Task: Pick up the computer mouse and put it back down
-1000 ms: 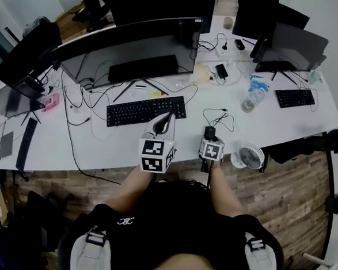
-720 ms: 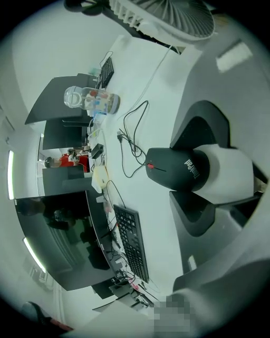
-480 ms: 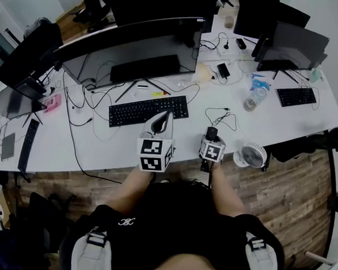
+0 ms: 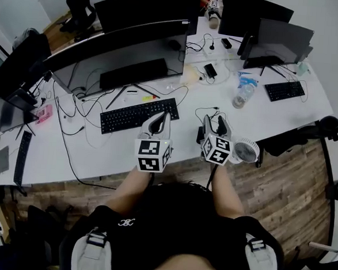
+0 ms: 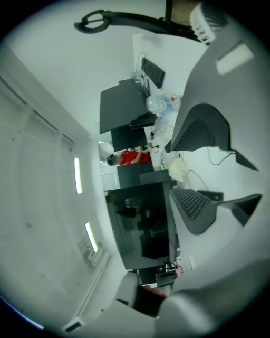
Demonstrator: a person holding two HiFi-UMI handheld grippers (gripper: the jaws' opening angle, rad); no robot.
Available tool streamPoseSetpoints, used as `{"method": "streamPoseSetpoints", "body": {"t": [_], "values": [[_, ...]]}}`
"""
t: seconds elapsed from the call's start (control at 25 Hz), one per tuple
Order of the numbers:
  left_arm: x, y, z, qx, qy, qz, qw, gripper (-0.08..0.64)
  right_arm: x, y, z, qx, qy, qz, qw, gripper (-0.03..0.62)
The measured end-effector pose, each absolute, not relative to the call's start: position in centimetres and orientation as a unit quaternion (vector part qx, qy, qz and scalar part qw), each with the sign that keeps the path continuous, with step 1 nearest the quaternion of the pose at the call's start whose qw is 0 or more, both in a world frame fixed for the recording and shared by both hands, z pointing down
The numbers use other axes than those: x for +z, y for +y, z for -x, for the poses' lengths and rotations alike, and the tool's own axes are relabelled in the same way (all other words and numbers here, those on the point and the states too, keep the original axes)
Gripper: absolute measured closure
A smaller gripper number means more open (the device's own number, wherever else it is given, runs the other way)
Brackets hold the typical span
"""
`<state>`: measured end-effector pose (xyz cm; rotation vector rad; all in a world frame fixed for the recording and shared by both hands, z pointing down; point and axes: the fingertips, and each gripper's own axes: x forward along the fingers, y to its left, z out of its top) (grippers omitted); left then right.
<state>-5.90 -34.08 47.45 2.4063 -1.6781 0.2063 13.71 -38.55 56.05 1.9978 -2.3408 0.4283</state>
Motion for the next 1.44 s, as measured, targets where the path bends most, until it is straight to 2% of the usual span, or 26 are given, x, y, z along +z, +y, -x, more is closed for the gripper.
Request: {"method": "streamPoseSetpoints", "body": {"t": [0.12,0.2,0.24,0.48,1.44], "values": [[47.0,-34.2,5.3,0.065,-0.562,-0.819,0.097,0.506,49.1,-37.7,-14.6,0.081,-0.755,-0.650,-0.042,0.466],[46.7,-34.2,5.0,0.061,-0.559,-0.822,0.096,0.506,45.6,-36.9,-15.2,0.047,-0.747,-0.660,-0.064,0.575],[46.6,-34.2,4.8,0.059,-0.557,-0.823,0.095,0.506,44.3,-36.5,-15.3,0.033,-0.745,-0.663,-0.068,0.588],[46.6,-34.0,4.0,0.057,-0.547,-0.829,0.097,0.506,43.4,-35.2,-15.2,0.016,-0.744,-0.667,-0.033,0.589],[46.2,-33.0,5.8,0.047,-0.531,-0.841,0.093,0.506,43.5,-33.5,-10.8,0.017,-0.763,-0.646,-0.020,0.588]]}}
